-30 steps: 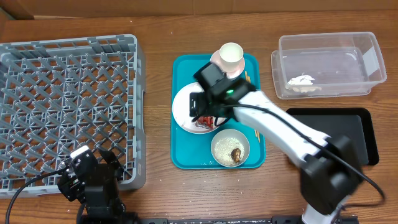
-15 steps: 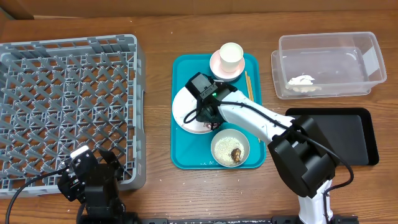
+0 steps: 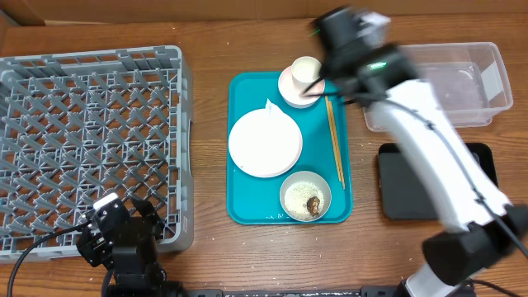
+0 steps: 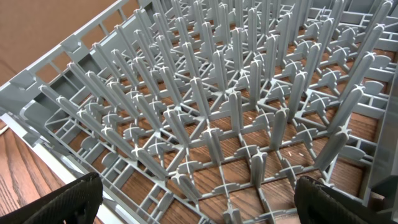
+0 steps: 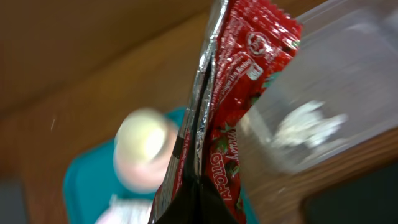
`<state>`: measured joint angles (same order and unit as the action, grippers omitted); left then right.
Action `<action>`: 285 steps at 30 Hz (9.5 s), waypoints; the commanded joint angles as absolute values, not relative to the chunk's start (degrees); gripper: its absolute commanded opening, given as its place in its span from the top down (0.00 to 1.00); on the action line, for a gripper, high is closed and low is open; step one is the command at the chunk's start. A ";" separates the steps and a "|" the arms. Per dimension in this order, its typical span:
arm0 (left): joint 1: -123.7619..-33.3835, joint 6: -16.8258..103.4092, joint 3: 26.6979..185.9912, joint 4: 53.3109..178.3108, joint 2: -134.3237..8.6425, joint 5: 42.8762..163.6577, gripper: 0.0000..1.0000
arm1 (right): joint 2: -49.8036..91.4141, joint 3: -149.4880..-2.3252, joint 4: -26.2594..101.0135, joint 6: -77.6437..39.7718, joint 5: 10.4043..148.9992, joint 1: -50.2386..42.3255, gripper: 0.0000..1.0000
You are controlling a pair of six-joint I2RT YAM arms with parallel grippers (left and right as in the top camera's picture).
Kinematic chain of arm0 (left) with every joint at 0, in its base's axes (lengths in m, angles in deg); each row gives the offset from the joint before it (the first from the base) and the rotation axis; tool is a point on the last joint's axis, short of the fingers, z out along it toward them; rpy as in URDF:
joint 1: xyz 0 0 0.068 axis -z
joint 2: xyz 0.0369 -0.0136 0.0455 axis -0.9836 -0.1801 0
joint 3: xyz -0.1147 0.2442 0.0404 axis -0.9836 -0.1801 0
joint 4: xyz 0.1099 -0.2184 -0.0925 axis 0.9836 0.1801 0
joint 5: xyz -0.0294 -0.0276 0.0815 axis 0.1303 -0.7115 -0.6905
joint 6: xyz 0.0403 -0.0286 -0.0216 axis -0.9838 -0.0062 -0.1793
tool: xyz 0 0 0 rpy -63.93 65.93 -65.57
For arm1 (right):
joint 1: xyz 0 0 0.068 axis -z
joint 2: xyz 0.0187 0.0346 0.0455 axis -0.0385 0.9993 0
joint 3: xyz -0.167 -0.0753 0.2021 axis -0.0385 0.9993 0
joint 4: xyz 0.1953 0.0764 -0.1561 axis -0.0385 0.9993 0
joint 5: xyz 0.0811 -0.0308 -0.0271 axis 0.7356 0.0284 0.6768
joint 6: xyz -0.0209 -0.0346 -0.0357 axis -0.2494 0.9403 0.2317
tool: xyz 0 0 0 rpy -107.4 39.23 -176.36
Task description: Sort waste into correct bins and load items into the dishwasher
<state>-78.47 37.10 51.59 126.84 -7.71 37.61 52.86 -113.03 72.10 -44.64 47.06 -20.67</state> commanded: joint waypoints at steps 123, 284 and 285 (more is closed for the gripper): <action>-78.10 37.90 52.45 126.84 -7.60 36.91 0.00 | 50.17 -125.90 84.71 -18.72 93.57 -3.46 0.00; -50.10 40.00 181.95 178.40 -115.92 71.84 0.96 | 46.28 -125.88 86.57 -18.70 93.74 14.17 0.00; -52.11 37.01 181.97 178.40 -114.81 74.00 0.96 | 46.28 -125.88 86.59 -18.70 93.74 14.17 0.00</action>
<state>-45.14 49.99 178.01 177.87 -120.79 68.62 46.80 -125.34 86.72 -19.11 93.74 14.13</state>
